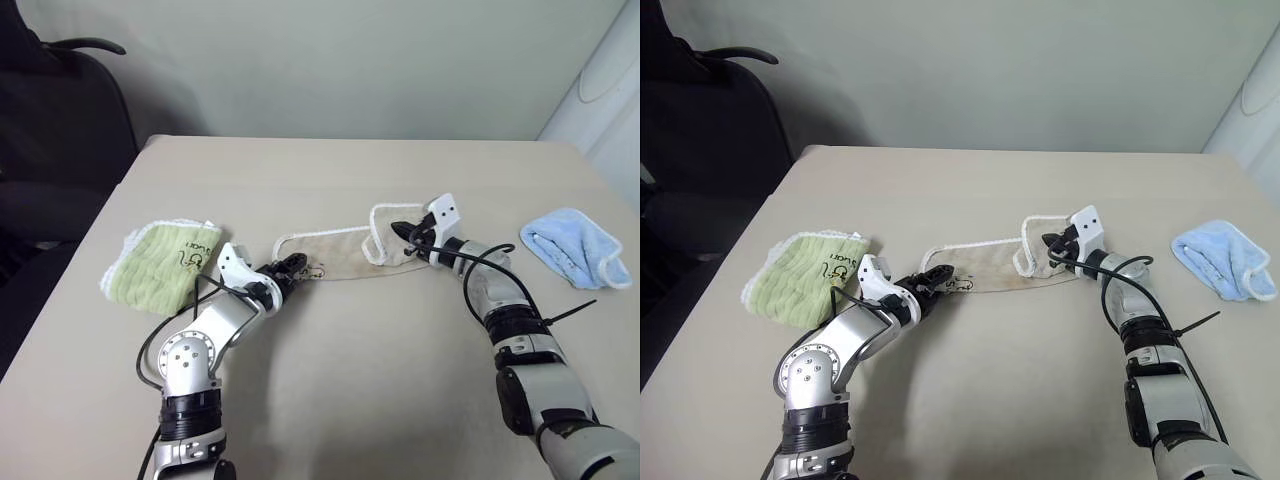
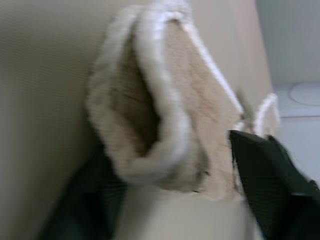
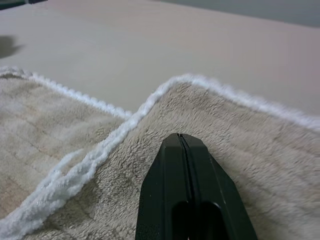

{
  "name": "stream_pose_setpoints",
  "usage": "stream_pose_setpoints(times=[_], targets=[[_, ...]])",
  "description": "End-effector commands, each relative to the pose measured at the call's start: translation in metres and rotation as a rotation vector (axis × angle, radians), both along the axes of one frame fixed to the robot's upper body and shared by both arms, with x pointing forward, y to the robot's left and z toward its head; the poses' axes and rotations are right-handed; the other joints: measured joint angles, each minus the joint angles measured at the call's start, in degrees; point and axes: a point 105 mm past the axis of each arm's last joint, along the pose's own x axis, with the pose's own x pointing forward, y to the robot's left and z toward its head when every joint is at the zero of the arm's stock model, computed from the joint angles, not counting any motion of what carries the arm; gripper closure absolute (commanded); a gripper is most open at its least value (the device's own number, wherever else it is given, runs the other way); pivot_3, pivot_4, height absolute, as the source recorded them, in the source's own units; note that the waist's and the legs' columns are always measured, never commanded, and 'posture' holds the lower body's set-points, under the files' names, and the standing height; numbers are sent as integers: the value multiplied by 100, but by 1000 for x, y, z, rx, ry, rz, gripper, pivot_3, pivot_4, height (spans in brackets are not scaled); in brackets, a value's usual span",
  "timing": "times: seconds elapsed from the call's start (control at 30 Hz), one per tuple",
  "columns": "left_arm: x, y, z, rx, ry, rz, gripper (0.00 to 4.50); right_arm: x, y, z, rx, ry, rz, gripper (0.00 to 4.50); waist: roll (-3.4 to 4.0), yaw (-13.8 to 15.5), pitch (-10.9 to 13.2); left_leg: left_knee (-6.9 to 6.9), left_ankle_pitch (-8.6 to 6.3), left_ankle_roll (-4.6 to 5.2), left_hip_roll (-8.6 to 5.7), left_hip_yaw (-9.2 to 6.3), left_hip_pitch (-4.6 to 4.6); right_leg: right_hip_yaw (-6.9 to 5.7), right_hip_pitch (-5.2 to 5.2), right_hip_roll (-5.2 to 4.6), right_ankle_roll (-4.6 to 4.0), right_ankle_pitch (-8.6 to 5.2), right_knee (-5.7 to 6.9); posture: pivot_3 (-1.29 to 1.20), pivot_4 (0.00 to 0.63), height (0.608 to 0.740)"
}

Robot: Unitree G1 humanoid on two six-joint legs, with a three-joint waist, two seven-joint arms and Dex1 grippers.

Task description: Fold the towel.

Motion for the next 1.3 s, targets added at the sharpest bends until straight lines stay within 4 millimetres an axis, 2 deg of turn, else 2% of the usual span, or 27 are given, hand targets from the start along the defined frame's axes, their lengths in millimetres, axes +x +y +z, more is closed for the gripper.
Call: stream_pose_setpoints(times=[0.03, 0.17, 0.2, 0.27, 0.4, 0.5, 0.57, 0.6, 0.67, 0.83, 0.93, 1.1, 1.2, 1.3], targets=[[2, 20, -3, 44, -7, 92, 2820, -1, -13, 21, 41, -67, -33, 4500, 1, -4, 3, 0, -3, -5, 1, 2, 0, 2, -1, 7, -1, 0, -3, 0, 150, 740], [3, 26, 10, 75, -80, 108, 4279, -2, -20, 34, 89, -99, -59, 4500, 8, -15, 16, -1, -16, -26, 11, 4, -6, 8, -4, 30, -5, -3, -22, 0, 150, 740], [4, 27, 18, 87, -117, 104, 4474, -3, -23, 39, 100, -111, -69, 4500, 6, -16, 23, -2, -17, -28, 13, 5, -13, 8, -11, 36, -5, -3, -27, 0, 150, 740], [5, 29, 30, 107, -178, 91, 4474, -4, -28, 44, 110, -128, -88, 4500, 3, -18, 28, 0, -16, -29, 16, 4, -37, 8, -31, 41, -5, -3, -31, 0, 150, 740], [8, 29, 67, 199, -365, 28, 4474, -2, -45, 52, 143, -145, -154, 4500, -5, -16, 34, 1, -15, -32, 18, -3, -49, 8, -43, 43, -5, -3, -31, 0, 150, 740], [5, 3, 110, 354, -591, -155, 4474, 1, -59, 53, 156, -143, -220, 4500, -13, 3, 39, 2, -15, -32, 16, -10, -55, 7, -43, 42, -5, -2, -34, 0, 150, 740], [3, -12, 121, 430, -671, -251, 4474, 2, -64, 53, 158, -141, -246, 4500, -14, 15, 39, 5, -15, -32, 15, -15, -66, 5, -49, 42, -4, -1, -37, 0, 150, 740], [1, -29, 125, 486, -717, -342, 4474, 4, -68, 52, 158, -141, -271, 4500, -14, 16, 39, 5, -15, -32, 13, -15, -68, 6, -50, 39, -2, 0, -39, 0, 150, 740], [-3, -64, 124, 598, -776, -534, 4474, 7, -79, 52, 174, -138, -335, 4500, -14, 27, 39, 5, -15, -32, 12, -17, -69, 6, -49, 37, 0, 1, -41, 0, 150, 740], [-4, -122, 103, 731, -801, -843, 4474, 11, -93, 55, 206, -152, -420, 4500, -13, 21, 40, 5, -15, -31, 12, -13, -82, 12, -63, 30, 7, 5, -44, 0, 150, 740], [0, -146, 84, 867, -821, -968, 4474, 8, -98, 55, 209, -164, -440, 4500, -12, 16, 41, 6, -13, -31, 13, -13, -97, 13, -80, 28, 10, 6, -40, 0, 150, 740], [11, -170, 51, 999, -817, -1088, 4474, 1, -105, 52, 213, -176, -476, 4500, -12, 20, 41, 9, -12, -28, 14, -15, -114, 15, -99, 25, 13, 8, -39, 0, 150, 740], [17, -175, 42, 1004, -810, -1100, 4474, -4, -108, 51, 213, -178, -487, 4500, -12, 26, 41, 13, -10, -25, 14, -16, -130, 14, -113, 24, 14, 9, -35, 0, 150, 740], [19, -179, 48, 898, -810, -1077, 3816, -8, -110, 49, 208, -176, -493, 4500, -12, 25, 41, 14, -7, -25, 14, -15, -148, 15, -130, 23, 17, 10, -31, 0, 150, 740]])
